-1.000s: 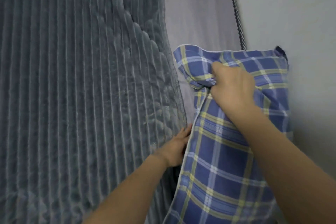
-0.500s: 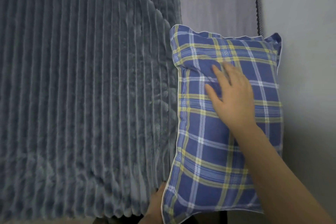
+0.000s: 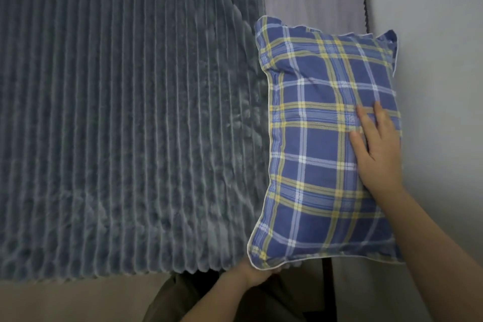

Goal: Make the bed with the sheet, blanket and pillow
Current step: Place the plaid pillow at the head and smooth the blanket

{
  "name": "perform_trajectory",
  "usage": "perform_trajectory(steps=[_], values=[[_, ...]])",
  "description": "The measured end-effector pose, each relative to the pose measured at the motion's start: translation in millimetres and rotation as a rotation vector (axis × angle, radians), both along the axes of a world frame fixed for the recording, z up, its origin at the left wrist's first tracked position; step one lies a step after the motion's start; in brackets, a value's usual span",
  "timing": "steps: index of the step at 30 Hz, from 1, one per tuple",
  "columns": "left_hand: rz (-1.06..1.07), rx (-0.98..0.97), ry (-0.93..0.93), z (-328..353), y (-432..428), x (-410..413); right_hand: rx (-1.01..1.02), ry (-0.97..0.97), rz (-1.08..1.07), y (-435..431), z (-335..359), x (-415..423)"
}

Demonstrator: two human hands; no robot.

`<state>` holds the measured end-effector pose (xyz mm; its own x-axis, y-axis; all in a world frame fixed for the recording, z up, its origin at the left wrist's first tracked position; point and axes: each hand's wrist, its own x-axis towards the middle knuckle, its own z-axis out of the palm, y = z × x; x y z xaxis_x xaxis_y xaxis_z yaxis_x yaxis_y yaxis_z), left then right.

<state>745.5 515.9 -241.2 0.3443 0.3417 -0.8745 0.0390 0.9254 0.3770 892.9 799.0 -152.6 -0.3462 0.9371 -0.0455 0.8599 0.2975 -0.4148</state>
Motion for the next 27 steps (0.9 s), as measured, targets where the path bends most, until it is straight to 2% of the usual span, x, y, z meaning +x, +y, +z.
perform_trajectory(steps=[1, 3, 5, 8, 10, 11, 13, 15, 17, 21, 24, 27], values=[[0.115, 0.060, 0.081, -1, 0, -10, -0.018, 0.018, -0.070, 1, -2, 3], [0.347, 0.031, 0.312, -4, 3, -43, -0.070, 0.068, -0.222, 5, -4, 13], [0.580, 0.032, 0.396, 6, 18, -61, -0.181, 0.148, -0.410, 6, -8, 29], [0.638, 0.109, 0.168, 37, 68, -72, -0.510, 0.309, -0.798, 0, -12, 51], [0.581, 0.178, 0.035, 61, 105, -63, -0.677, 0.374, -0.905, -6, -16, 55], [0.535, 0.230, 0.017, 67, 121, -54, -0.681, 0.394, -0.892, -8, -16, 53], [0.473, 0.302, 0.081, 83, 147, -40, -0.570, 0.441, -0.820, -5, -9, 41], [0.562, 0.333, 0.126, 94, 163, -38, -0.429, 0.509, -0.772, 8, 6, 26], [0.665, 0.374, 0.086, 106, 175, -44, -0.298, 0.573, -0.719, 32, 26, 11], [0.764, 0.575, 0.133, 139, 223, -69, -0.145, 0.687, -0.545, 101, 73, -34], [0.777, 0.674, 0.280, 158, 278, -94, -0.039, 0.653, -0.542, 158, 89, -58], [0.686, 0.680, 0.470, 156, 326, -110, 0.033, 0.451, -0.584, 201, 82, -61]])
